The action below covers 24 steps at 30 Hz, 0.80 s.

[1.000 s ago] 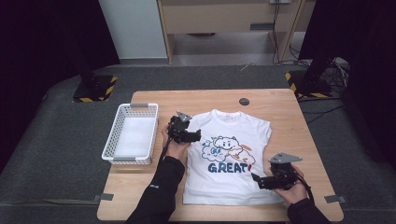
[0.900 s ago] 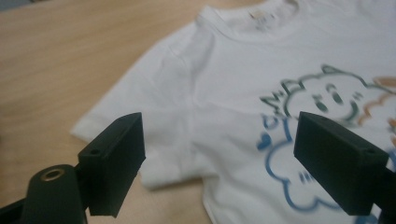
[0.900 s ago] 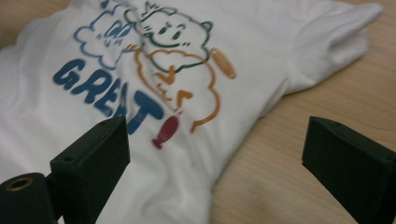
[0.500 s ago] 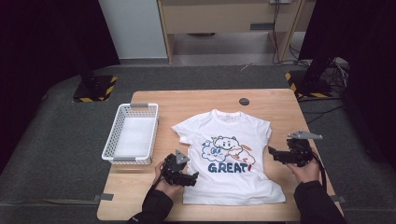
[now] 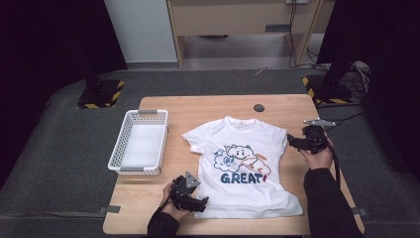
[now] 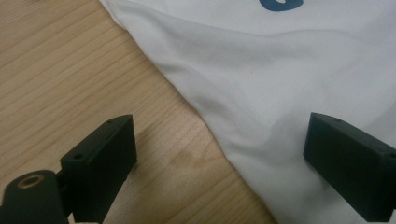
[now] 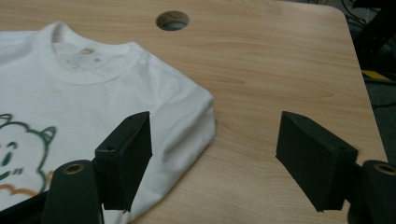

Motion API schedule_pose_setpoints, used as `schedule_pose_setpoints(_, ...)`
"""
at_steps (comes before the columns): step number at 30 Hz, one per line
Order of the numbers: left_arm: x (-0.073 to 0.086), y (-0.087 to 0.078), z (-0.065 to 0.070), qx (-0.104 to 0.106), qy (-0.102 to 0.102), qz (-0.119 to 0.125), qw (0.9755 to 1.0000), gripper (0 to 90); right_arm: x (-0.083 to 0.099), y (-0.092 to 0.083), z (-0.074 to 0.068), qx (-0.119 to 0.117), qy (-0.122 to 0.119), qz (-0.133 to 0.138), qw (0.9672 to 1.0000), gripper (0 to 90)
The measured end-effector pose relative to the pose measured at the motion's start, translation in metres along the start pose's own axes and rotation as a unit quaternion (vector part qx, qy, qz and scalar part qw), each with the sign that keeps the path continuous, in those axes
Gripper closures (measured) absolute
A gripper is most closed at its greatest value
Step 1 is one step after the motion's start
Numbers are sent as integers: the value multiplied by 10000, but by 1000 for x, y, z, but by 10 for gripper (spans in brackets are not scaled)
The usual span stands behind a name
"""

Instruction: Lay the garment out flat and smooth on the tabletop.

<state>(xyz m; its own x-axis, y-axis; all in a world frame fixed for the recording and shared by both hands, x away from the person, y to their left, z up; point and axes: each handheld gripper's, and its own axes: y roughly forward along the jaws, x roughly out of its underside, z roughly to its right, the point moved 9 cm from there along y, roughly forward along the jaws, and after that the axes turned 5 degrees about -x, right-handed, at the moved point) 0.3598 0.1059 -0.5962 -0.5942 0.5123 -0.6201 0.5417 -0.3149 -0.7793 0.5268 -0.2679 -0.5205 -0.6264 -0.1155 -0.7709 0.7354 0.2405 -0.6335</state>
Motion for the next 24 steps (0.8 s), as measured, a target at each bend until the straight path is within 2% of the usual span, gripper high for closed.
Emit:
schedule_pose_setpoints(3,4,-1,0,35,-65,32,10000,59,5,18,10,131,138,-117,9998,283)
schedule_pose_setpoints(6,7,-3,0,54,-34,60,10000,51,8,26,11,142,135,-198,9996,280)
schedule_pose_setpoints(8,11,-5,-1,87,1,81,9999,45,15,40,12,196,117,-380,9990,271)
schedule_pose_setpoints(13,12,-6,-2,114,30,65,9999,32,22,57,9,176,183,-444,9987,272)
schedule_pose_setpoints(20,14,-8,-3,157,69,27,9998,27,28,67,10,201,194,-555,9981,283)
schedule_pose_setpoints(24,14,-7,-3,160,79,26,9998,20,34,69,8,263,34,-657,9975,366)
